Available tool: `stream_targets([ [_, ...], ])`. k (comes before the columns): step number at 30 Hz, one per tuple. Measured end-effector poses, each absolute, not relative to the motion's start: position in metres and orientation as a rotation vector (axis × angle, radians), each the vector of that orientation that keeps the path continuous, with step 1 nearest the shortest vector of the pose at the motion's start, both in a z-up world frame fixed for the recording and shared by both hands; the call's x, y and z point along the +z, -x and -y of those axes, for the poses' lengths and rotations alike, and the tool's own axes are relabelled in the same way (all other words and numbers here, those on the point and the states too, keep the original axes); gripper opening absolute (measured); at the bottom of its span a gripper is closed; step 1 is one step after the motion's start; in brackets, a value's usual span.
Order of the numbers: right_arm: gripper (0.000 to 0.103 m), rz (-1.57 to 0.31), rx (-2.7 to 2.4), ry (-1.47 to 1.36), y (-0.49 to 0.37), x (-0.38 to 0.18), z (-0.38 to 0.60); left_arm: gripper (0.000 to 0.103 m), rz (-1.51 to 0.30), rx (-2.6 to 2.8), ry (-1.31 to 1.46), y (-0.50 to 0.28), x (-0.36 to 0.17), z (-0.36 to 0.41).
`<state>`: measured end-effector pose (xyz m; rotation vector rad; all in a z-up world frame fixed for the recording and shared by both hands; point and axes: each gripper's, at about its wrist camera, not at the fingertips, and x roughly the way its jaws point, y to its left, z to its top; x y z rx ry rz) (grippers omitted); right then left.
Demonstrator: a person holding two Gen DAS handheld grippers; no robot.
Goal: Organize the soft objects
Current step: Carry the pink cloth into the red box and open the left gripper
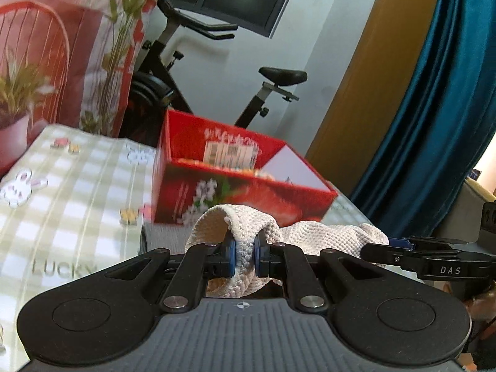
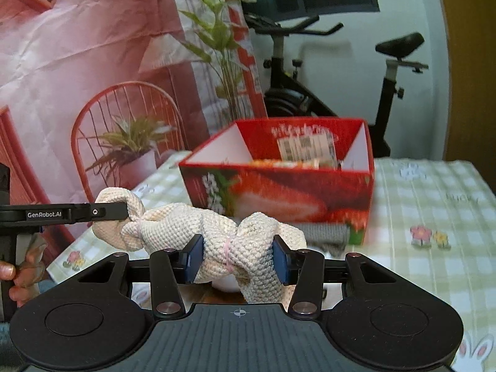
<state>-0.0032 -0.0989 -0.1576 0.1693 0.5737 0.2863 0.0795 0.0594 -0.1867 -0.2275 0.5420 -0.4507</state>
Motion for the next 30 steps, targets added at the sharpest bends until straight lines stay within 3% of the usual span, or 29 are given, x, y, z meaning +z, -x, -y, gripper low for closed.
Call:
stream_targets([
  [12,0.041,-0.491,0.261,-0.115,-0.101,-0.125,0.118,0.012,-0.486,-0.396,0.179,-0.171,-0.151,-0.041],
  [22,0.04,-0.598,0.199,-0.159,-0.183,-0.159,0.143,0.014,-0.594,-0.367,0.133,-0.237,-0.171,-0.024],
  [23,0.04,-0.608,0.201,-0.157,-0.187,-0.161,0.144,0.016,-0.597,-0.364,0.126,-0.24,-0.173,-0.024],
  [28,0.039,-0.667,0.204,-0.146,-0.203,-0.169,0.14,0.048,-0.605,-0.34,0.098,-0.251,-0.178,-0.023],
  [30,0.039,-0.694,0.198,-0.128,-0.21,-0.172,0.137,0.05,-0.602,-0.331,0.096,-0.253,-0.178,-0.023],
])
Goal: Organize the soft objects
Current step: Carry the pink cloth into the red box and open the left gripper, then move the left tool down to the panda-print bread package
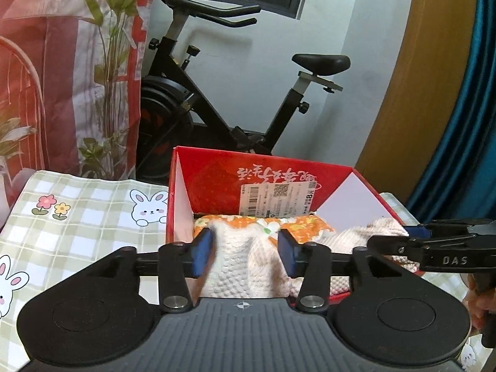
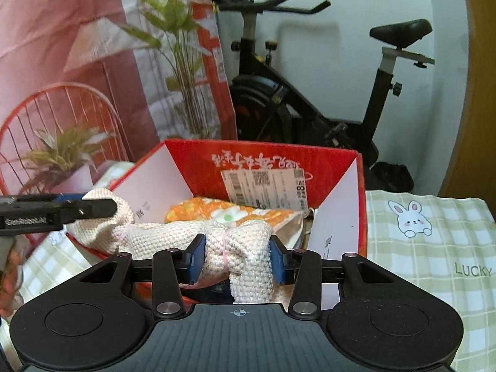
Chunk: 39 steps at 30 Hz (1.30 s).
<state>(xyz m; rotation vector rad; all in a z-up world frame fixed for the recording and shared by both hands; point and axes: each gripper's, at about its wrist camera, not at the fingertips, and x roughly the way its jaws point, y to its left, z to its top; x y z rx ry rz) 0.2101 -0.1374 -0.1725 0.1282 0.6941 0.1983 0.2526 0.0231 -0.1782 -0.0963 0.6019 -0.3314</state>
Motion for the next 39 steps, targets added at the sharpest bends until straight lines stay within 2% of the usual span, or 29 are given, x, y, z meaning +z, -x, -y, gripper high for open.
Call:
stream_targets([
  [14,0.041,-0.877,0.132,-0.156,-0.253,-0.21,0.126,0.053,-0.601,-0.331,0.067,-0.255,-0.177,-0.02],
  [16,0.048,-0.876,0.125,-0.155,-0.252,-0.209,0.127,0.053,-0.601,-0.333,0.064,-0.254,-0.176,-0.019],
  [20,0.054,-0.838,0.108,-0.119,-0.243,-0.197,0.124,0.056,-0.604,-0.328,0.048,-0.25,-0.175,-0.017],
  [31,0.056,-0.733,0.202,-0.03,-0.183,-0.152,0.116,0.056,-0.629,-0.325,0.03,-0.207,-0.168,-0.017],
  [39,0.056,-0.723,0.234,0.006,-0.125,-0.164,0.111,0.056,-0.634,-0.339,0.015,-0.165,-0.181,-0.015],
])
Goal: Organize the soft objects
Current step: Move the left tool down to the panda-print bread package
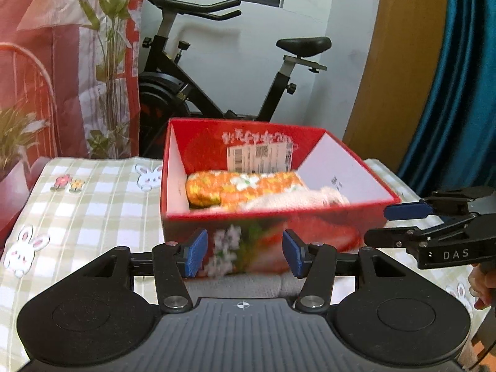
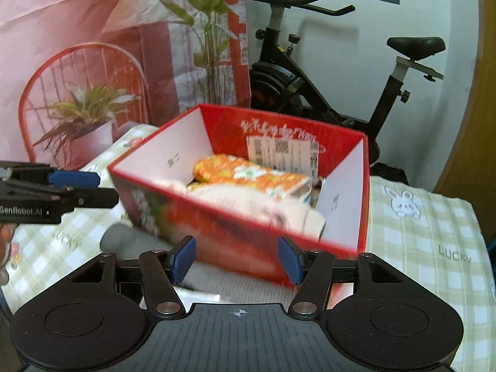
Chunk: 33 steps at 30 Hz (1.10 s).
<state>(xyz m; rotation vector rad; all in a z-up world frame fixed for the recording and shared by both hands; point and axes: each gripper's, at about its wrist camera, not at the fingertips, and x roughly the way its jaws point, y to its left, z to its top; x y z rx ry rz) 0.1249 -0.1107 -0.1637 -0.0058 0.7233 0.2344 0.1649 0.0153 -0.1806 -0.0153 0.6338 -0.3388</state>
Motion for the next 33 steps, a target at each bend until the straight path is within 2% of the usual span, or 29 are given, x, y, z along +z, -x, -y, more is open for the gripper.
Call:
stream_targets([
  [18,0.056,-0.683,0.203,-0.114,-0.005,-0.221,0.106,0.055,-0.754,-0.407,0.106,-0.09,-0.236,-0.022],
  [30,0.056,-0.783,0.284,-0.099,0.002,-0.247,0.082,0.055,-0.845,-0.477,0.116,-0.093,-0.261,-0.012],
  [33,0.059,-0.808,0.312,-0.082,0.001,-0.253,0.075,0.055,-0.864,-0.486,0.129,-0.094,-0.267,-0.013],
])
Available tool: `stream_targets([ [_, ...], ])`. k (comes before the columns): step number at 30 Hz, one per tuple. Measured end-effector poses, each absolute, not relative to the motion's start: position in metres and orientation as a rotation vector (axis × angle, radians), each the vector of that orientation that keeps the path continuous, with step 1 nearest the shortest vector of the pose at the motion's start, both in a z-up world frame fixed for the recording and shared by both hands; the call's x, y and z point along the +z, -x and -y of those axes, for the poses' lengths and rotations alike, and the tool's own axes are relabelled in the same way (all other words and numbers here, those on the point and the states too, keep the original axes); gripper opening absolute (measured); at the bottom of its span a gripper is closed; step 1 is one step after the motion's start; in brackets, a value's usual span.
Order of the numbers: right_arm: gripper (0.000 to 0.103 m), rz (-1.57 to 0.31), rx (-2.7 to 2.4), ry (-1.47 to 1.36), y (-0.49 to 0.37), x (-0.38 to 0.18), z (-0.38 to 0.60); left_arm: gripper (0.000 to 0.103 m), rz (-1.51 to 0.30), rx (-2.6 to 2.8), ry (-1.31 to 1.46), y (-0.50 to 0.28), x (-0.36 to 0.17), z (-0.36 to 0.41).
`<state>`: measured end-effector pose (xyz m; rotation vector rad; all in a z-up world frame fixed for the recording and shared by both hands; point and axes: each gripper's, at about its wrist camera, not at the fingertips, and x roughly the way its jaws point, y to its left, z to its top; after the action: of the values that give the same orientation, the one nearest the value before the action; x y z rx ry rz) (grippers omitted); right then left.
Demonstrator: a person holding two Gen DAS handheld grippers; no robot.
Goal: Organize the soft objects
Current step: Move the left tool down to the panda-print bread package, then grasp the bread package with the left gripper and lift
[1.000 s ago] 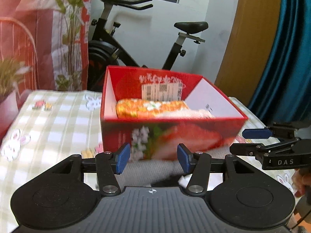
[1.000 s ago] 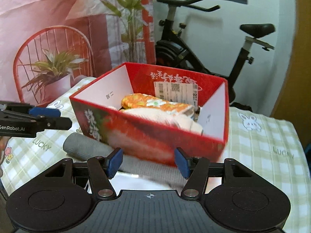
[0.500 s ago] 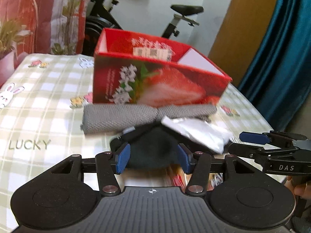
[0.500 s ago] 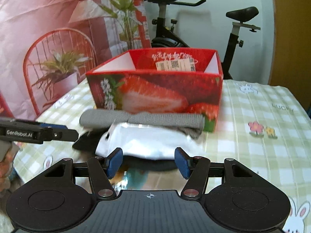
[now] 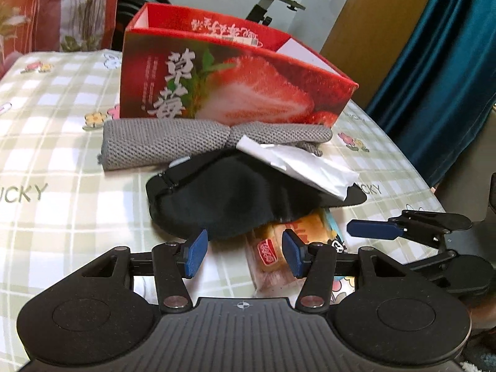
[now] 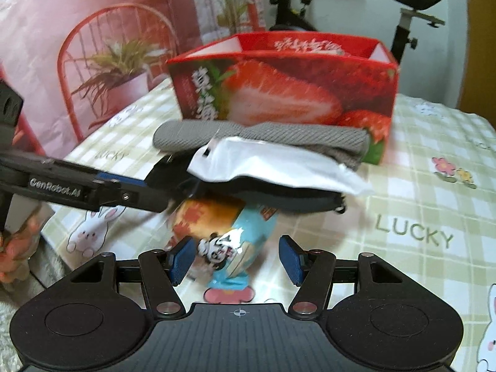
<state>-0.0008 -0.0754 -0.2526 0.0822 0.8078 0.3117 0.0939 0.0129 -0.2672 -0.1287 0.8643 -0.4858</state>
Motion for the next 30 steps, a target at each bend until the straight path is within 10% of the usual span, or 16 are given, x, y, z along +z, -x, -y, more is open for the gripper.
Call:
stream_targets([
  [30,0.068,-0.77,0.46,0.047,-0.029,-0.268,0.045,0.046,-0.889,-0.566,0.323,-0.12,-0.292,-0.013],
])
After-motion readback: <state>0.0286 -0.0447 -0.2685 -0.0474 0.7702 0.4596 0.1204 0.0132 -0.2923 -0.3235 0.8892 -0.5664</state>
